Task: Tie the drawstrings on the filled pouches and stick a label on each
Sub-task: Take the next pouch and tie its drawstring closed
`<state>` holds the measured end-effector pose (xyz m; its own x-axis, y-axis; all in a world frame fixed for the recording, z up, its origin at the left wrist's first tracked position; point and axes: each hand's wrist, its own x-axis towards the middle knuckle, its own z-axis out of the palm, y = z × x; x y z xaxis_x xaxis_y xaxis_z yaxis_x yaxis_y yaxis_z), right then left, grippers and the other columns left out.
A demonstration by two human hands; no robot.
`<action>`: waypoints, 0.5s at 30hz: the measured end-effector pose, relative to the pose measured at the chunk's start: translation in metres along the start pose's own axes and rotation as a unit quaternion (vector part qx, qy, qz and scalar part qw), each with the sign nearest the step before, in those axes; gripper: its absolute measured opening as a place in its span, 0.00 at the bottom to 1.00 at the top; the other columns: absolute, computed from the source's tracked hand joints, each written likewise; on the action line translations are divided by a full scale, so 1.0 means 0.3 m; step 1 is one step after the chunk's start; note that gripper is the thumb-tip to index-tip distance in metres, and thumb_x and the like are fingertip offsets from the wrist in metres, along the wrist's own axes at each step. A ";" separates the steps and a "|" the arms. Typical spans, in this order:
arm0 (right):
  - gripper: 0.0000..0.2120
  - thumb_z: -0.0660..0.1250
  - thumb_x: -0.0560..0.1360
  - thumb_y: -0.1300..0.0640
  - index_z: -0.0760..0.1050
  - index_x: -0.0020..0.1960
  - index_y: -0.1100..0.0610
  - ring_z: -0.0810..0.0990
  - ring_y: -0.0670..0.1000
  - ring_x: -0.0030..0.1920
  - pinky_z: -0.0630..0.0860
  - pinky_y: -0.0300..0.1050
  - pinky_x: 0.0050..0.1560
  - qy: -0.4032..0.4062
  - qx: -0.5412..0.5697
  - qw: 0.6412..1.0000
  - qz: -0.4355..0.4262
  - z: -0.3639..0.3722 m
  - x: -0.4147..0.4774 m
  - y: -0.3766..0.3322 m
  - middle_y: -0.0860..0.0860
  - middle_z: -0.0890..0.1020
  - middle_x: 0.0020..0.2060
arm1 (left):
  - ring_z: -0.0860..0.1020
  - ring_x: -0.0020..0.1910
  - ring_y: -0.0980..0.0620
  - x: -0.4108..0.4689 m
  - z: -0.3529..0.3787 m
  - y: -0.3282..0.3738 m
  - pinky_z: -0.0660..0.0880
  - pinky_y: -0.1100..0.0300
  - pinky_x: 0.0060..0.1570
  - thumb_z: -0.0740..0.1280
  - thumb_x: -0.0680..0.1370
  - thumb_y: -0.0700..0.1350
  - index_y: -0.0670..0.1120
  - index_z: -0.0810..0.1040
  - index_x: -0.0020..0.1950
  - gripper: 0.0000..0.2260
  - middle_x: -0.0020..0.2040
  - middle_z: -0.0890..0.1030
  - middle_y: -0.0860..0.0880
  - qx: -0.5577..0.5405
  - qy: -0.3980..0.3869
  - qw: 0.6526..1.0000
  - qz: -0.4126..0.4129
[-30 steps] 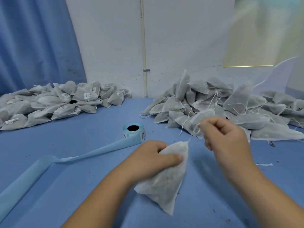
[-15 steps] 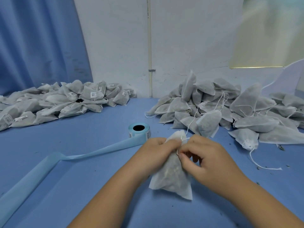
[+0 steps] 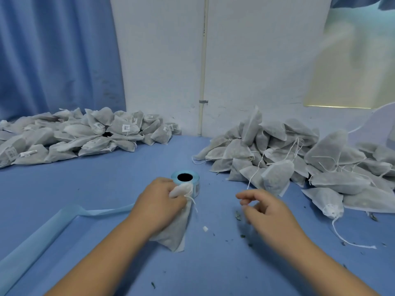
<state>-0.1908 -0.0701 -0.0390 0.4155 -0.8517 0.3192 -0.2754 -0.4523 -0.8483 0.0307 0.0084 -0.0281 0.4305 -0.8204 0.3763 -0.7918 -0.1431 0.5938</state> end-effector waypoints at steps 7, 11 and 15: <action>0.25 0.64 0.73 0.61 0.69 0.68 0.47 0.68 0.38 0.46 0.63 0.34 0.50 -0.186 -0.264 0.939 -0.120 0.170 0.291 -0.056 0.39 0.68 0.62 | 0.65 0.29 0.54 0.045 0.023 -0.105 0.61 0.61 0.30 0.67 0.72 0.47 0.48 0.68 0.33 0.11 0.30 0.67 0.52 -0.033 -0.060 0.993 -0.096; 0.26 0.64 0.72 0.64 0.68 0.70 0.52 0.71 0.44 0.56 0.63 0.33 0.52 -0.282 -0.336 0.884 -0.161 0.249 0.410 -0.108 0.45 0.71 0.66 | 0.63 0.26 0.55 0.048 0.019 -0.140 0.59 0.63 0.26 0.66 0.72 0.47 0.48 0.68 0.31 0.11 0.27 0.66 0.53 -0.052 -0.054 0.993 -0.090; 0.22 0.64 0.73 0.63 0.72 0.66 0.52 0.72 0.47 0.57 0.62 0.35 0.49 -0.326 -0.415 0.835 -0.158 0.279 0.460 -0.132 0.45 0.74 0.62 | 0.63 0.26 0.56 0.057 -0.008 -0.154 0.62 0.65 0.25 0.67 0.71 0.46 0.45 0.71 0.32 0.10 0.28 0.67 0.53 -0.033 -0.030 0.996 -0.073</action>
<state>-0.0498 -0.1476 0.0033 0.8902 -0.4521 -0.0553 -0.4554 -0.8852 -0.0948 0.0756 0.0022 -0.0474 0.5107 -0.8253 0.2410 -0.6915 -0.2277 0.6856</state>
